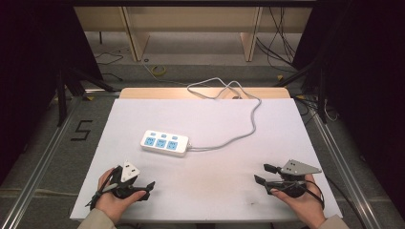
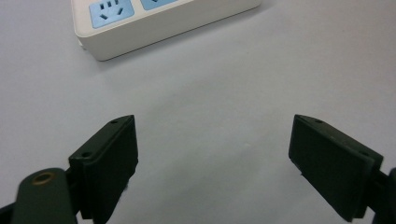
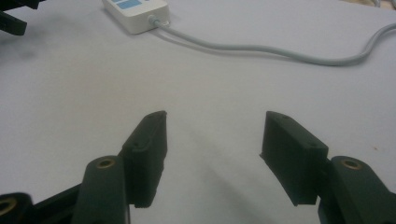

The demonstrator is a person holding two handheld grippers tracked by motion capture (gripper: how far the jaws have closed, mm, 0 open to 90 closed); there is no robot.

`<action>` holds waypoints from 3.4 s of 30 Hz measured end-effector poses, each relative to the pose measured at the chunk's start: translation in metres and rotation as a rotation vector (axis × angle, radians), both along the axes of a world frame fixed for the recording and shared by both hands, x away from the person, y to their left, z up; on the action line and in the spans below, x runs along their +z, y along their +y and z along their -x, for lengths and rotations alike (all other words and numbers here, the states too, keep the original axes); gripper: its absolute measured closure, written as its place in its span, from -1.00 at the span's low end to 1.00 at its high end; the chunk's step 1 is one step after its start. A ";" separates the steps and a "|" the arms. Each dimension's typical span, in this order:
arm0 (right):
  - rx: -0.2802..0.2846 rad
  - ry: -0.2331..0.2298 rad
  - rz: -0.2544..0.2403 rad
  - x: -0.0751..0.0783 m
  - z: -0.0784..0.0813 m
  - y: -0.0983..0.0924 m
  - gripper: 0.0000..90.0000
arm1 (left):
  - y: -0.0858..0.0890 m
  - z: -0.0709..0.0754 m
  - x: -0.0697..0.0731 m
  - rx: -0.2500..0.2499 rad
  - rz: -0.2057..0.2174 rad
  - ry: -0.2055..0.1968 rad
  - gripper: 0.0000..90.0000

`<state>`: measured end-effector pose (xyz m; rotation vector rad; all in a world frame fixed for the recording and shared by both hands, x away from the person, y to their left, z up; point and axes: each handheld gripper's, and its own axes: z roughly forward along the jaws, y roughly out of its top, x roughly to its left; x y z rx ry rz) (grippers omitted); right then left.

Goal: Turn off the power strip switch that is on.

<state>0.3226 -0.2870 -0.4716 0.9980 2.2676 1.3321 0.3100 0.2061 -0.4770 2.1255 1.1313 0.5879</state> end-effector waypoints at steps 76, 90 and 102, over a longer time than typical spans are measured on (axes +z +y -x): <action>0.003 -0.004 0.026 -0.001 0.001 0.004 -0.08 | 0.002 -0.032 0.025 0.097 -0.042 -0.004 0.99; 0.007 -0.005 0.024 -0.001 0.001 0.004 -0.09 | 0.000 -0.041 0.027 0.101 -0.033 0.004 0.99; 0.004 -0.003 0.024 -0.001 0.001 0.004 -0.08 | -0.002 -0.050 0.031 0.110 -0.034 0.010 0.99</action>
